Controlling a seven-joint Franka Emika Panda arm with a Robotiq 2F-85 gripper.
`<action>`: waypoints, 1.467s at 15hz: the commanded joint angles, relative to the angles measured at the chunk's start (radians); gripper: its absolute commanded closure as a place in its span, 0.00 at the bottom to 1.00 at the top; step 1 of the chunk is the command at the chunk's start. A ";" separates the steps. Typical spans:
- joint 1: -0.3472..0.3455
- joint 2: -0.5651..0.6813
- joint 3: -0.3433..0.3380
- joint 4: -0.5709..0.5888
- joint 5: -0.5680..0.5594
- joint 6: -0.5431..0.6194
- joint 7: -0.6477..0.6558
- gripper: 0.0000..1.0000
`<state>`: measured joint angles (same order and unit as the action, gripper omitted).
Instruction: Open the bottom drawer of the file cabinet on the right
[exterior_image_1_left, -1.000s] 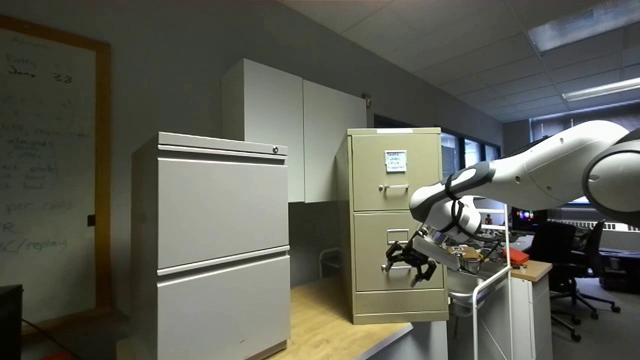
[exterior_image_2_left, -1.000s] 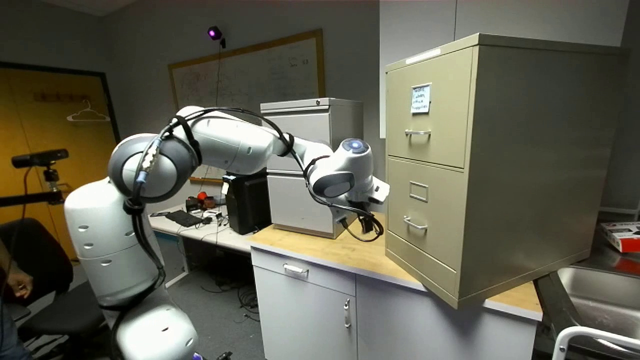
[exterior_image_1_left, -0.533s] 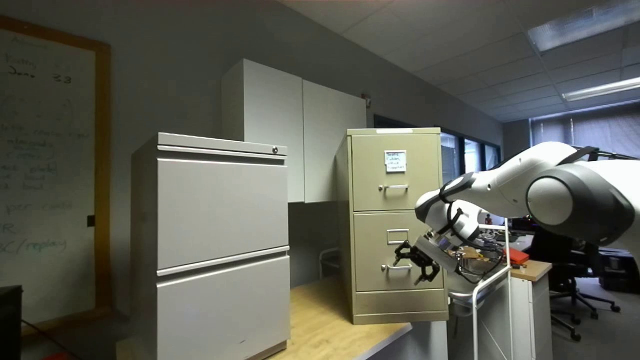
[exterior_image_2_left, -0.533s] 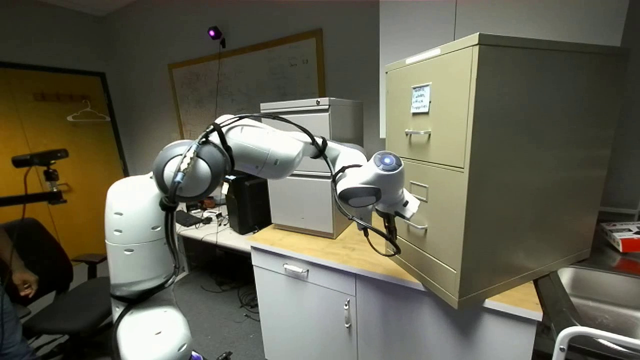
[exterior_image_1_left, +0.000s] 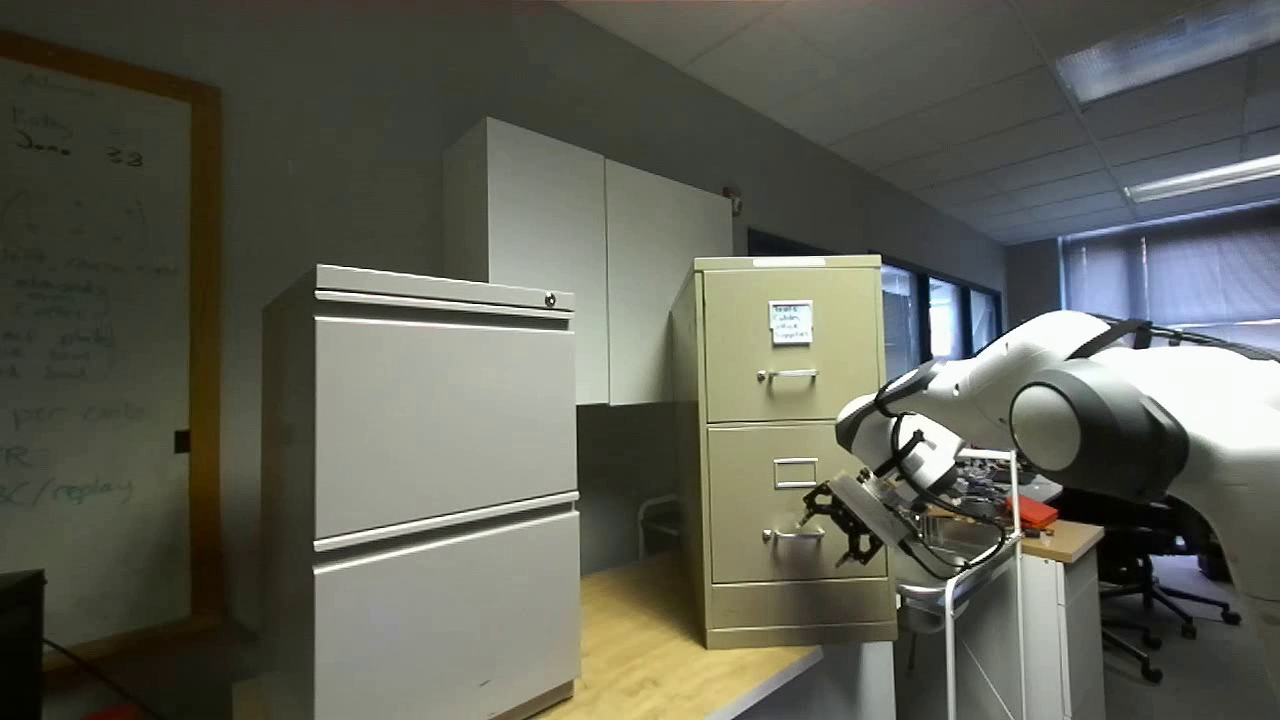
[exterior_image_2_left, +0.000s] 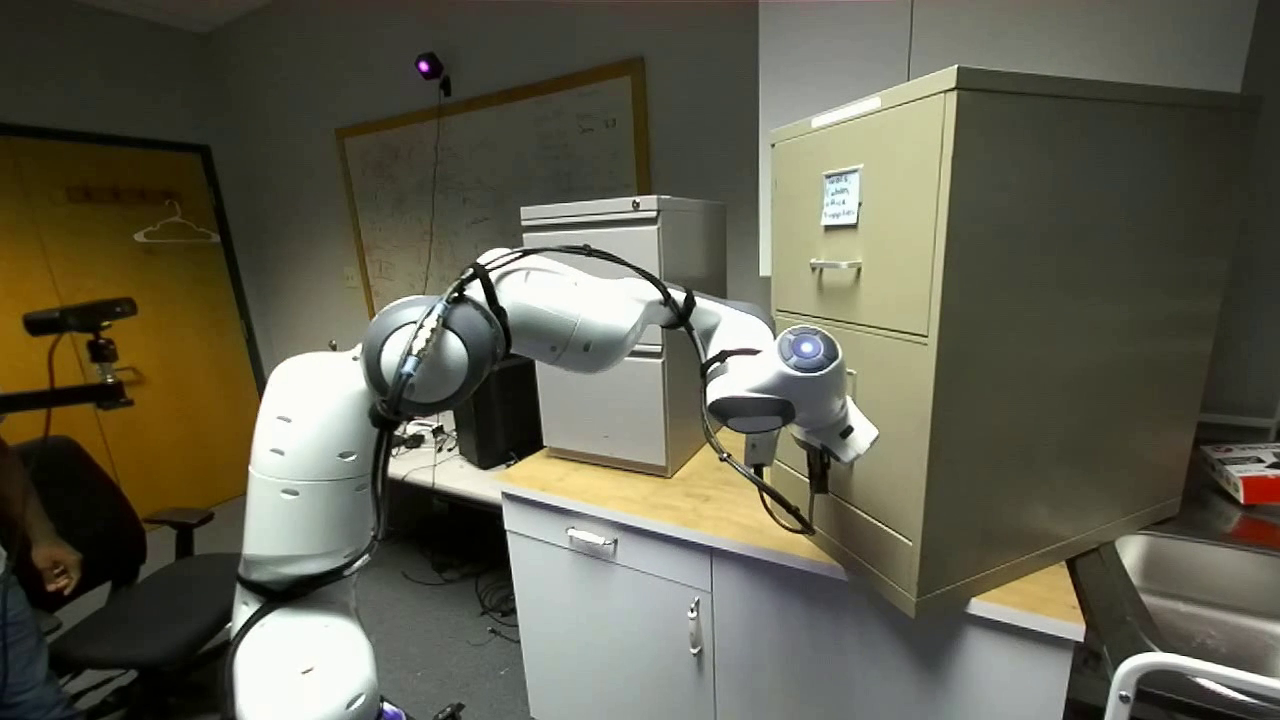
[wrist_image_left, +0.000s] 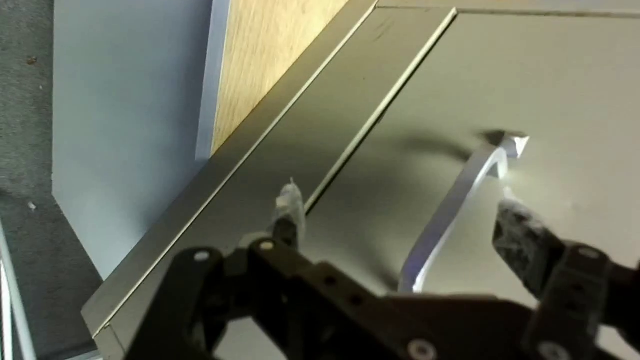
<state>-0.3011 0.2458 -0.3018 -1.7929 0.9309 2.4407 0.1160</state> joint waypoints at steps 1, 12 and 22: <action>-0.014 0.070 0.013 0.082 -0.008 0.033 0.101 0.00; 0.025 0.155 0.001 0.109 -0.327 0.048 0.336 0.27; 0.067 0.104 0.059 0.159 -0.558 -0.054 0.364 0.93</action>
<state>-0.2548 0.3359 -0.2850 -1.6495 0.4145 2.4848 0.4763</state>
